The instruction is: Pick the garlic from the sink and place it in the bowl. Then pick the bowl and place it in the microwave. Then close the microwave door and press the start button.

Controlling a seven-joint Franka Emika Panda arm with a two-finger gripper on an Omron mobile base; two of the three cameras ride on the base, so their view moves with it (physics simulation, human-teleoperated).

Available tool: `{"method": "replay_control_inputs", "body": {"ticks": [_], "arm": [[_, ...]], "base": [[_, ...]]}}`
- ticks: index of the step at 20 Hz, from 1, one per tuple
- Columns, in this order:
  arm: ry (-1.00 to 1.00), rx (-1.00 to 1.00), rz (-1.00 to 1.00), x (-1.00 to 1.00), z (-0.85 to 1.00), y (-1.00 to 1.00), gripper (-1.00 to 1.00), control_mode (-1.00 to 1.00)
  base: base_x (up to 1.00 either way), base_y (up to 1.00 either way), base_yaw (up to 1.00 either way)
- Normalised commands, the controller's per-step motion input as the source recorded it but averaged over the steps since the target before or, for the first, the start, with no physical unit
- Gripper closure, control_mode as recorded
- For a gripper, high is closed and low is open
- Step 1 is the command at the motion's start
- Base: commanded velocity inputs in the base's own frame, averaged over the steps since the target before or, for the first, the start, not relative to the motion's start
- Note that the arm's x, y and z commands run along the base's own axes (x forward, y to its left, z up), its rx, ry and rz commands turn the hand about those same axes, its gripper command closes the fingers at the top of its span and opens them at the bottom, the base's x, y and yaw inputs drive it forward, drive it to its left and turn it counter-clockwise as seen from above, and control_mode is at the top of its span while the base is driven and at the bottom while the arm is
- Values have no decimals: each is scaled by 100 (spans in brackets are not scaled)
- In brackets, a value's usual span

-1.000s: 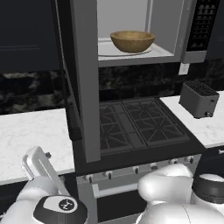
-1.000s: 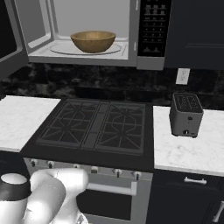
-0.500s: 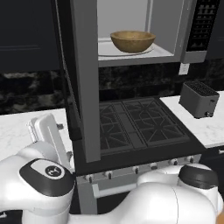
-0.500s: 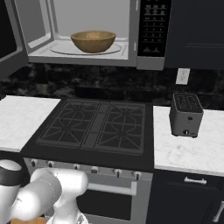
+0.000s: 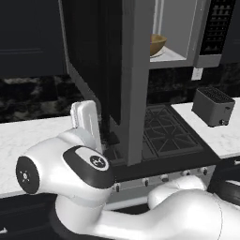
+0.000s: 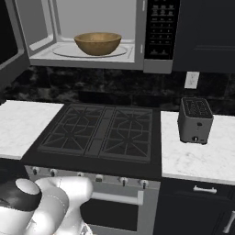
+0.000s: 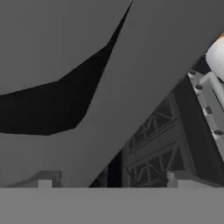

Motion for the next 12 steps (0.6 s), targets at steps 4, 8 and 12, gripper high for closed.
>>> {"method": "replay_control_inputs", "body": {"ticks": [4,8,12], "arm": [[-1,0,12,27,48,-100,-100,-100],[7,0,10,90,25,-100,-100,-100],[13,0,12,100,14,-100,-100,-100]], "base": [[0,0,0],[0,0,0],[0,0,0]]}}
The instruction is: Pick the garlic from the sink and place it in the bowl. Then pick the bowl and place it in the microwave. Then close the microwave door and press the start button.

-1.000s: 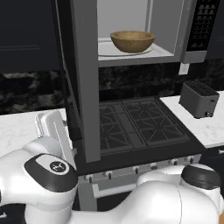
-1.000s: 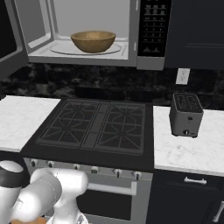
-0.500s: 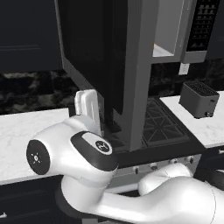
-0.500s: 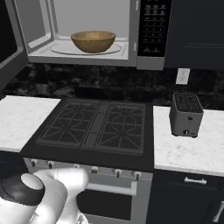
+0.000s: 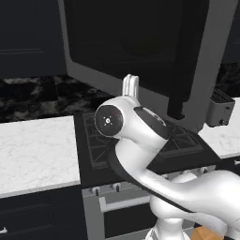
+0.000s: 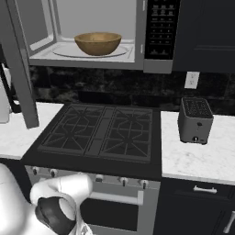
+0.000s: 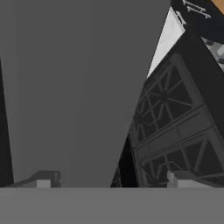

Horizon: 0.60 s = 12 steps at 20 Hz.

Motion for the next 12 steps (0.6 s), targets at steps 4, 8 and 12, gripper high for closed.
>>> {"method": "replay_control_inputs", "body": {"ticks": [4,8,12], "arm": [[19,0,13,100,0,-100,-100,-100],[25,0,13,100,5,-100,-100,-100],[23,0,17,100,13,-98,-100,-100]], "base": [[0,0,0],[0,0,0],[0,0,0]]}}
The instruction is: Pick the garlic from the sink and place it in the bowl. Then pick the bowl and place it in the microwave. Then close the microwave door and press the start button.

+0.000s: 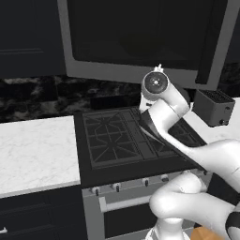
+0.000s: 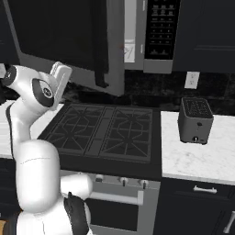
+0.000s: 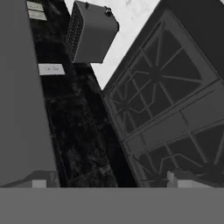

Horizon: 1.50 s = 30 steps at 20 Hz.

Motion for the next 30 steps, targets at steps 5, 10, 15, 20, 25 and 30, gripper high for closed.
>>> {"method": "replay_control_inputs", "body": {"ticks": [5,10,15,20,25,30], "arm": [[17,0,22,100,19,-77,-100,-100],[6,0,23,100,46,-52,-100,-100],[-1,0,22,92,37,-43,-100,-100],[-15,-3,27,31,45,-50,-100,-100],[-46,-1,34,-90,72,-67,-100,-100],[-24,2,8,-74,62,-41,-100,-100]], "base": [[0,0,0],[0,0,0],[0,0,0],[0,0,0],[0,0,0],[0,0,0]]}}
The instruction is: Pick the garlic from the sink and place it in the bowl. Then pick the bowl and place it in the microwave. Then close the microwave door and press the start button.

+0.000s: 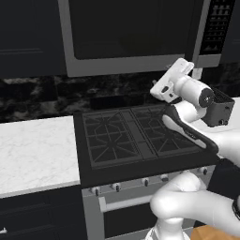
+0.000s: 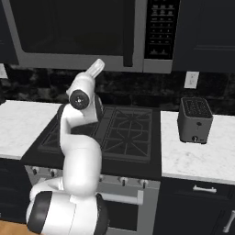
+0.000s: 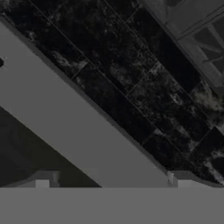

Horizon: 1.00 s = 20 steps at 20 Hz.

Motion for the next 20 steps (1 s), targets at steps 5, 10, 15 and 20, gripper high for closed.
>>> {"method": "replay_control_inputs", "body": {"ticks": [5,10,15,20], "arm": [[29,15,2,-8,13,-24,-100,-100],[17,46,-8,-54,63,-89,-100,-100],[32,53,-30,-22,64,-98,-100,-100],[24,56,-34,-4,40,-84,-100,-100]], "base": [[0,0,0],[0,0,0],[0,0,0],[0,0,0]]}}
